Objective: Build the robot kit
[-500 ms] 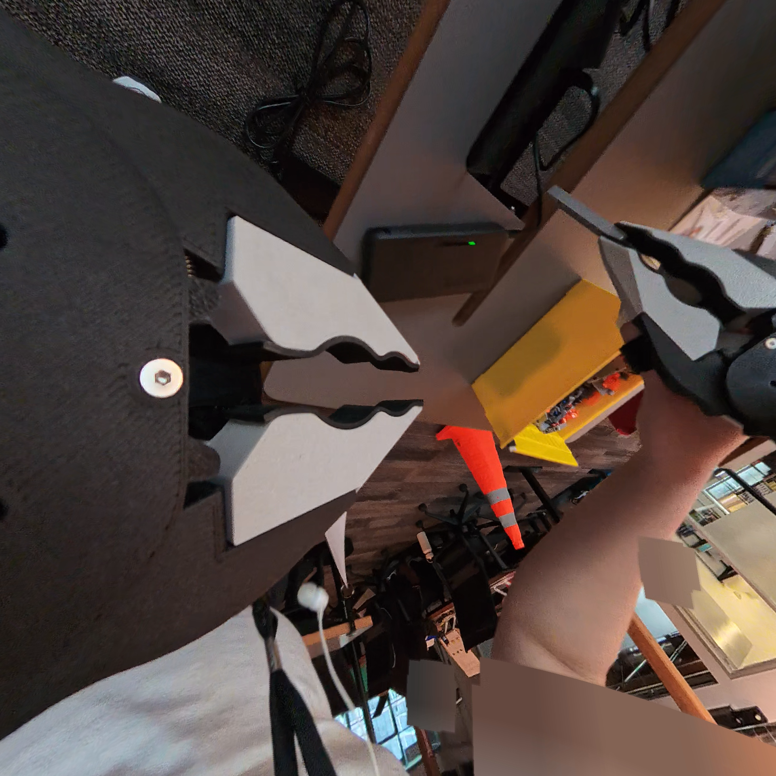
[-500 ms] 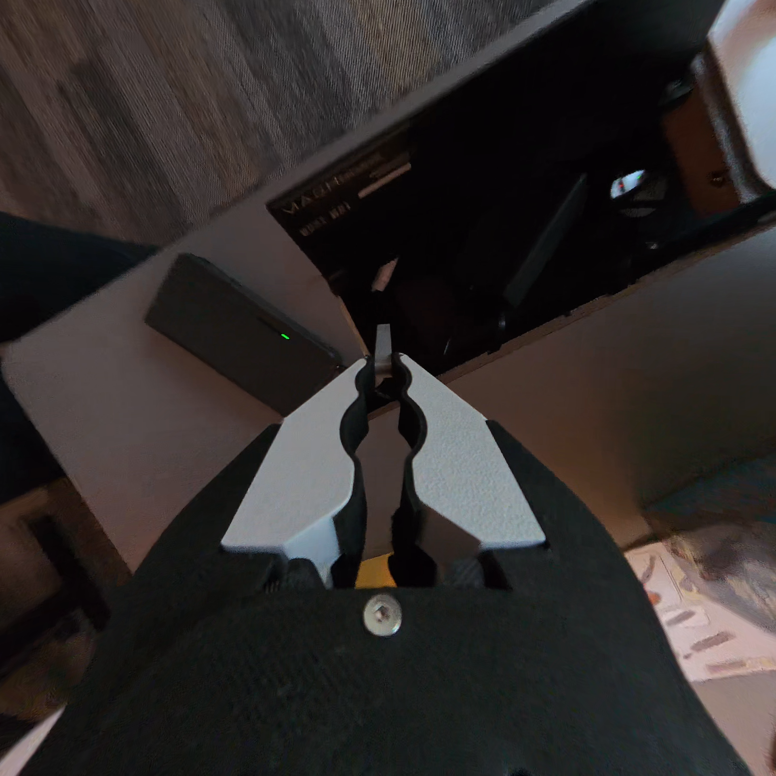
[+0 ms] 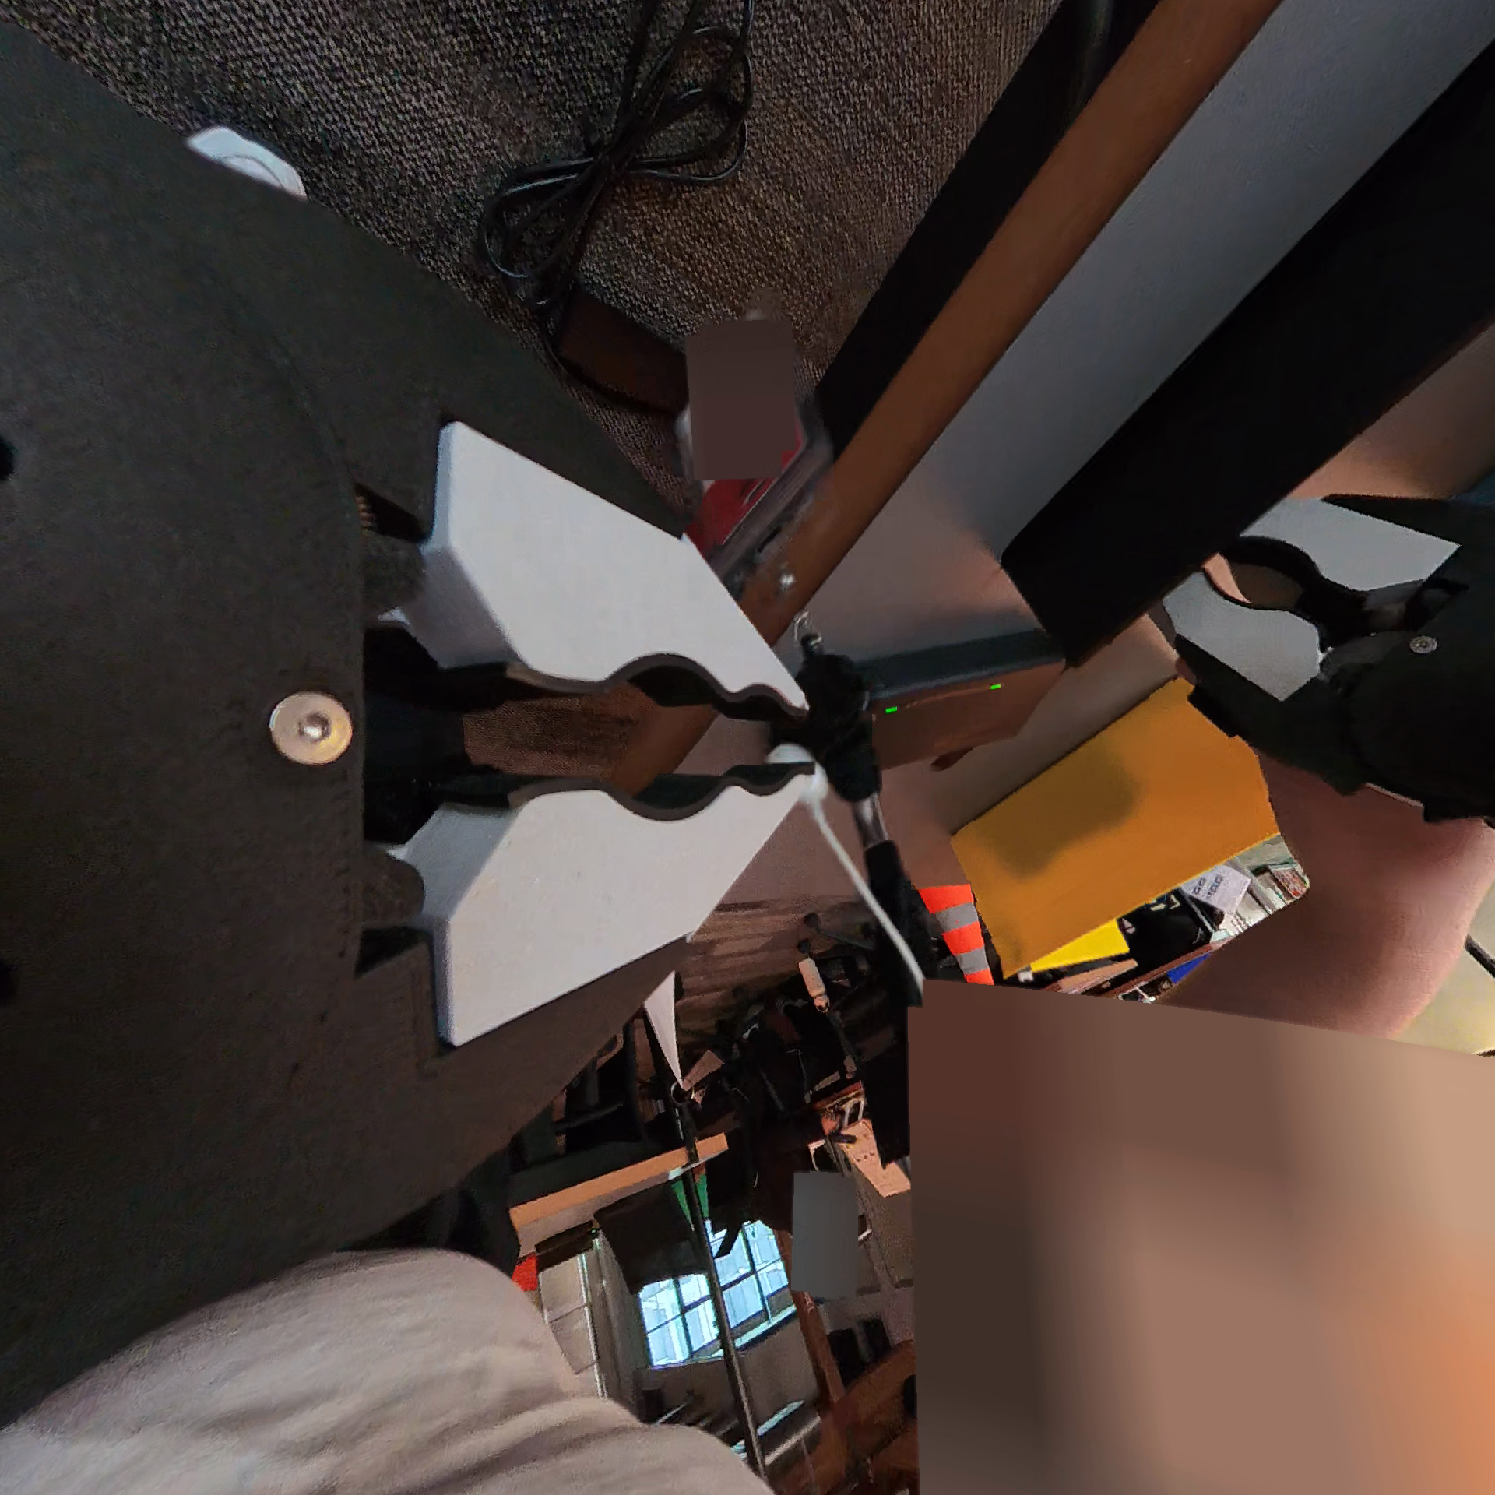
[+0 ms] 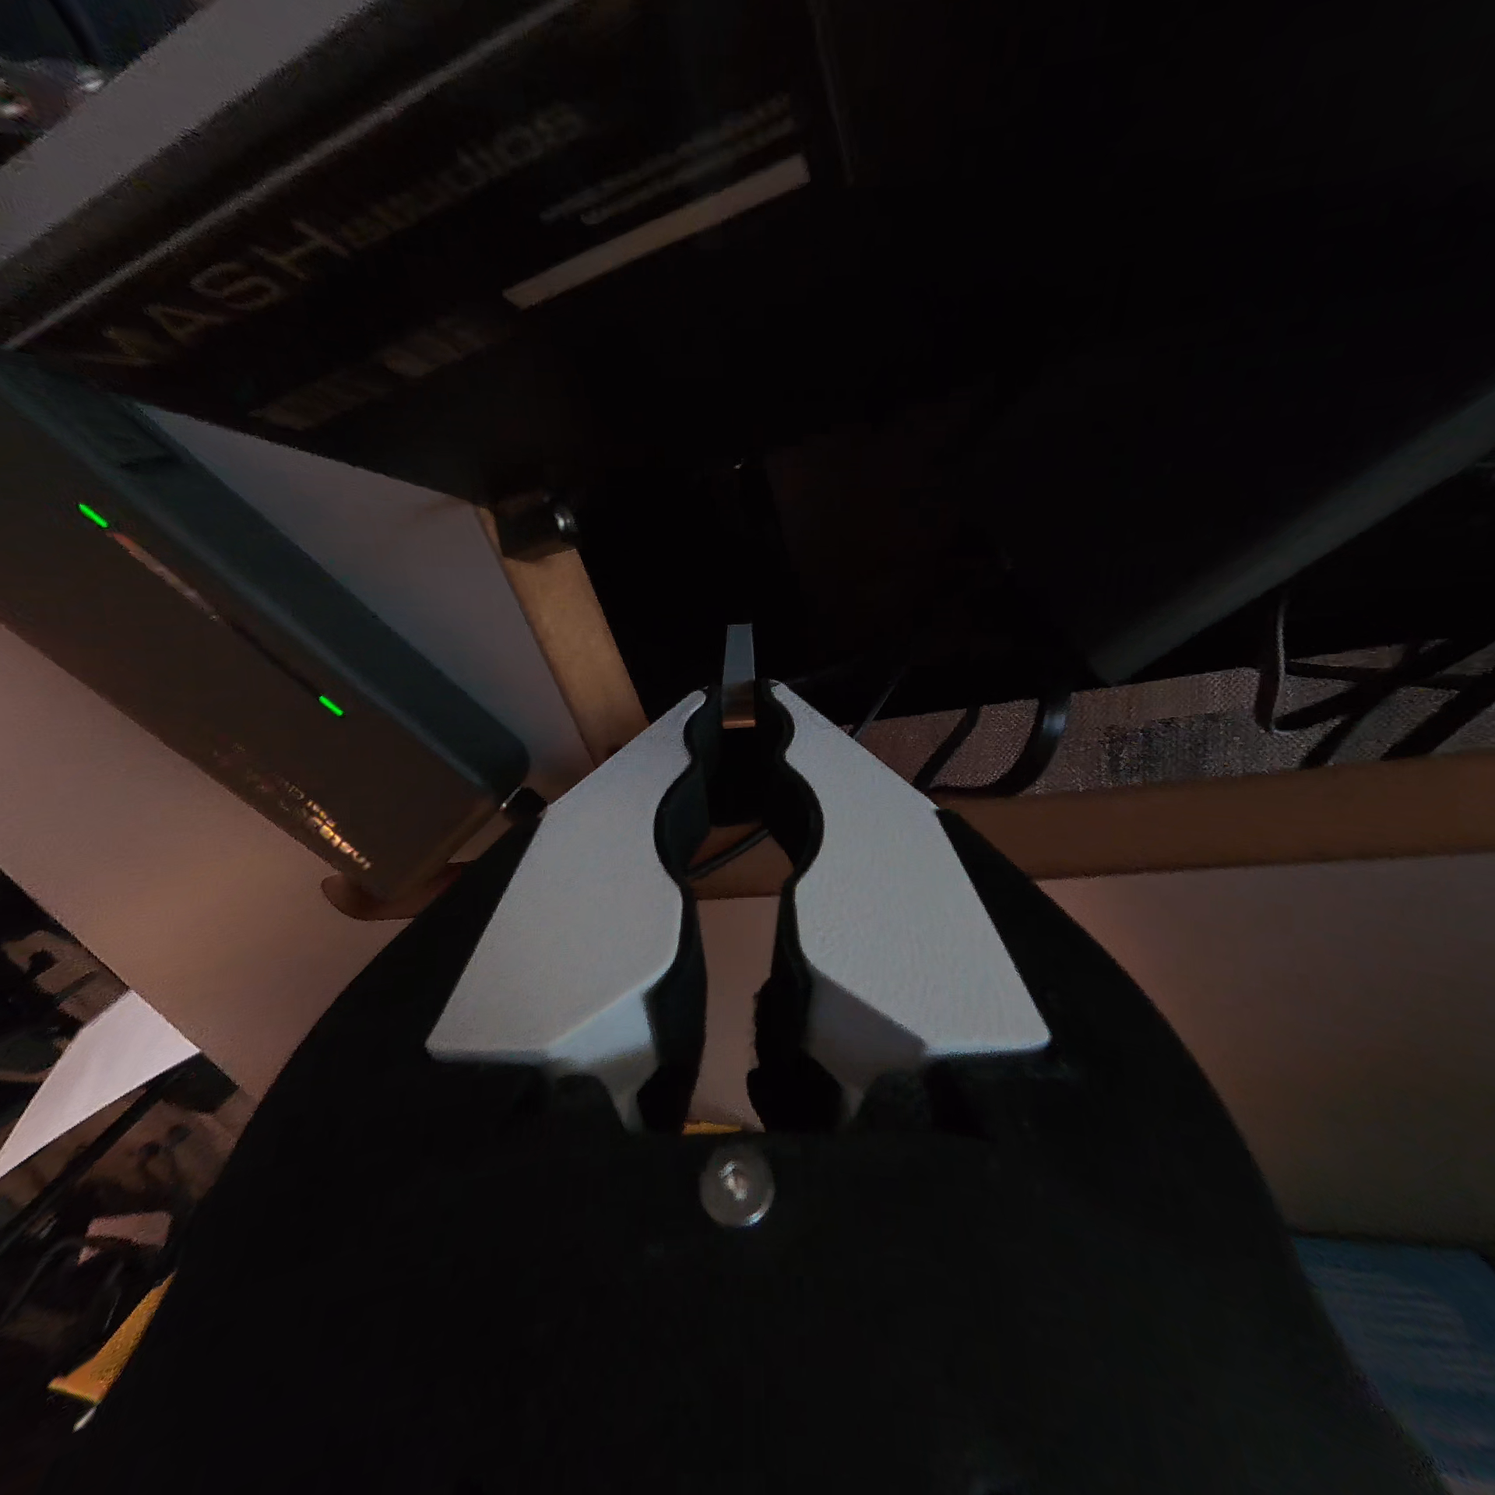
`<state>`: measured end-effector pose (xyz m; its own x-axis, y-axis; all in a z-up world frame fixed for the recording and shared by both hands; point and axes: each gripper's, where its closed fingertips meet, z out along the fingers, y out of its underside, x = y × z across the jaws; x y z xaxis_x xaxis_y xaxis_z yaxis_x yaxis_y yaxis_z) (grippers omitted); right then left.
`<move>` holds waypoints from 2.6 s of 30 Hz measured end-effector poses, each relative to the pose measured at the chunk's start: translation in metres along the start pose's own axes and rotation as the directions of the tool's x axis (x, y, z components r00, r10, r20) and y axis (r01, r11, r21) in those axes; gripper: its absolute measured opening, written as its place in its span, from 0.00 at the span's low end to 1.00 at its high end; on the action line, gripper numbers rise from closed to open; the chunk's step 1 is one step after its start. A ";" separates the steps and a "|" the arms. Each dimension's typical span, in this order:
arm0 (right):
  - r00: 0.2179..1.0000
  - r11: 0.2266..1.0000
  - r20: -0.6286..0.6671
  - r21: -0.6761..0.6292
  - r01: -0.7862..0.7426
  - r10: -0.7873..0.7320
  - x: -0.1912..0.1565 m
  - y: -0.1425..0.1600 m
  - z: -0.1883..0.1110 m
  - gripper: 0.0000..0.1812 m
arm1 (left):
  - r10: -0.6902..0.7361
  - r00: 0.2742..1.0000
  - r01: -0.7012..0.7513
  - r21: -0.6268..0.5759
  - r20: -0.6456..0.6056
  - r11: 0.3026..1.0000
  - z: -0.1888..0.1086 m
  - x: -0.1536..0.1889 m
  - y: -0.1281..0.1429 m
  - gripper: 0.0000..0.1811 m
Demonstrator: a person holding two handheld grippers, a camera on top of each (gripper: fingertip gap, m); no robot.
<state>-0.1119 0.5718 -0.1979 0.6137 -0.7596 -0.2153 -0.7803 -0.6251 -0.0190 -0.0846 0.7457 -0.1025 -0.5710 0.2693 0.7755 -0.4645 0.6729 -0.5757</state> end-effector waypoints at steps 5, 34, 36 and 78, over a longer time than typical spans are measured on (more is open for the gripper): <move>0.999 0.999 0.019 -0.015 0.045 -0.045 0.001 -0.002 0.013 0.04 | 0.009 1.000 -0.009 0.000 -0.005 1.000 -0.002 -0.011 -0.001 0.04; 0.989 0.989 -0.027 -0.037 0.145 -0.146 0.007 0.001 0.044 0.04 | -0.031 1.000 0.030 0.013 0.006 0.999 -0.008 -0.028 0.007 0.02; 0.988 0.988 -0.026 -0.042 0.149 -0.150 0.007 0.002 0.046 0.04 | -0.027 1.000 0.027 0.015 0.008 1.000 -0.008 -0.028 0.006 0.02; 0.918 0.919 -0.054 -0.010 -0.393 0.392 0.008 0.006 0.033 0.04 | -0.043 0.999 0.043 0.027 -0.011 0.999 -0.007 -0.028 -0.001 0.01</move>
<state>-0.1157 0.5681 -0.2317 0.2641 -0.9524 -0.1520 -0.9575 -0.2778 0.0771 -0.0632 0.7423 -0.1221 -0.5431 0.2482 0.8022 -0.5065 0.6652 -0.5487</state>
